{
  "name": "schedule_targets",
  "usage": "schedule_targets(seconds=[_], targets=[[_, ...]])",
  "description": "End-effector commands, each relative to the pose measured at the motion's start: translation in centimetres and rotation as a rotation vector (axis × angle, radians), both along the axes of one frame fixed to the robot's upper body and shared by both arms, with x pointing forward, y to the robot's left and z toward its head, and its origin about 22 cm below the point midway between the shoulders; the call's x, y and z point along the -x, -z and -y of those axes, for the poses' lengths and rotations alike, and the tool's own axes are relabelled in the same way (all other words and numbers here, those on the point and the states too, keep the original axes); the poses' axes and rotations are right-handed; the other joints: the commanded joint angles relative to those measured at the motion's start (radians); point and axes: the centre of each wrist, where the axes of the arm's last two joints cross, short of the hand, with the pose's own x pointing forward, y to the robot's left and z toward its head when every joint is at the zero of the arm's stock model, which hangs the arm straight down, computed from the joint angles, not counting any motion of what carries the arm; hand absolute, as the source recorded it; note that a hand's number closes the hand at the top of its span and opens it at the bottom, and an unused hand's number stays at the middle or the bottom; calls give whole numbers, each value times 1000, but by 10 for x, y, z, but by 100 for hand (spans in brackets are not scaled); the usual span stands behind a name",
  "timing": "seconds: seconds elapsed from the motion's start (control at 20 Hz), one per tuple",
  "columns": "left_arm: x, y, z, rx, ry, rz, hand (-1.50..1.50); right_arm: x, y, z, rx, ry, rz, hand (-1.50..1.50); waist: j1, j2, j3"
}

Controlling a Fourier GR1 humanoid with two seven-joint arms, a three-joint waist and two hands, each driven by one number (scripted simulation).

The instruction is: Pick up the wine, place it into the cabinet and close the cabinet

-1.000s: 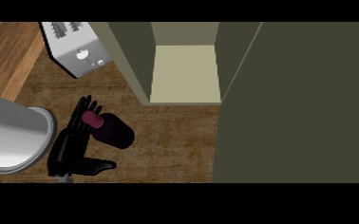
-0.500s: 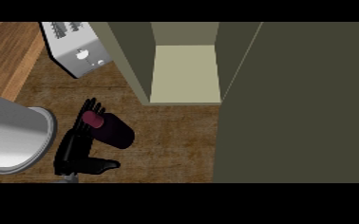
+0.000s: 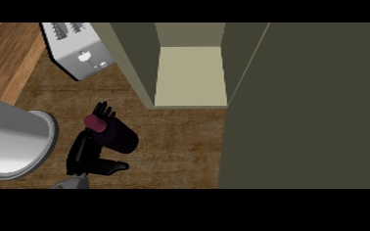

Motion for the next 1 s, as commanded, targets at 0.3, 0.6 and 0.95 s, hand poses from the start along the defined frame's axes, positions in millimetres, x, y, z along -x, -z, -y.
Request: schedule_targets(seconds=[0.3, 0.6, 0.95], targets=[[0, 15, -2, 48, -7, 19, -150, 38, -12, 5, -25, -38, 54, -150, 2, 0, 0], [-18, 12, 26, 117, 125, 12, 150, 45, -20, 3, -21, -60, 60, -150, -4, -2, 0], [-17, 9, 13, -53, 130, 99, 150, 27, -15, 4, -25, -35, 52, -150, 4, 0, 0]])
